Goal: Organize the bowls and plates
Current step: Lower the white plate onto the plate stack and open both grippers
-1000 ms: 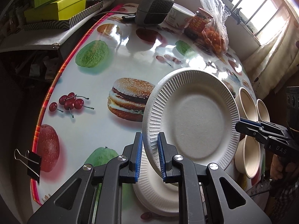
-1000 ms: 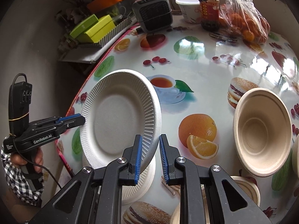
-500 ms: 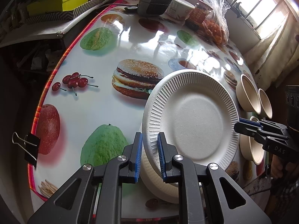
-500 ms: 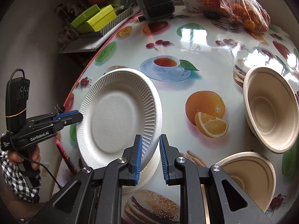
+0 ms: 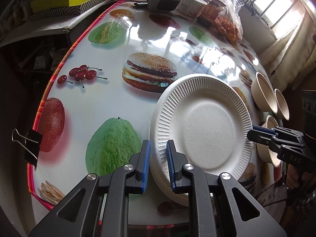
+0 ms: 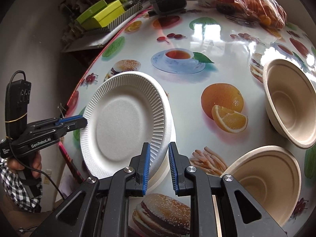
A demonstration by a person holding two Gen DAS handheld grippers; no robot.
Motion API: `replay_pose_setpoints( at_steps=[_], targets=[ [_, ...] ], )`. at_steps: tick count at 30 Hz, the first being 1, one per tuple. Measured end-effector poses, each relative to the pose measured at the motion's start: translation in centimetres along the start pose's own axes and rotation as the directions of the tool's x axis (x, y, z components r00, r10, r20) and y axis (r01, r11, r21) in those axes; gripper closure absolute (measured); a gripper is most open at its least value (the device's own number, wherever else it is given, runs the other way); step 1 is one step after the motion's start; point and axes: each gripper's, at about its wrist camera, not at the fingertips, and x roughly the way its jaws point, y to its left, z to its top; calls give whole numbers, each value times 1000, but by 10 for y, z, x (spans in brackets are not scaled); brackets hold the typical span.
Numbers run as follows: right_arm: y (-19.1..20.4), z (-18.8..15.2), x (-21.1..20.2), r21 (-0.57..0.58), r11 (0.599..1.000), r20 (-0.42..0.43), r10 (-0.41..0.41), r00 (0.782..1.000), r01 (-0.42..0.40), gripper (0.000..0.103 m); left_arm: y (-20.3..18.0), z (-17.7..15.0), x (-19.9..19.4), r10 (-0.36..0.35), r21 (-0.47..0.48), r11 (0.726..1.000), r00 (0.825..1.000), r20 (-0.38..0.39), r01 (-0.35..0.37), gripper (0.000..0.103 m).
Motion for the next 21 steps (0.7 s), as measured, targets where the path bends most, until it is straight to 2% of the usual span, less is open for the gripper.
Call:
replay_pose_setpoints(
  at_steps=[21],
  targets=[
    [-1, -6, 7, 0, 1000, -15, 5, 1000, -5, 84, 0, -4, 6, 2, -4, 1000, 1000, -21, -2, 86]
  ],
)
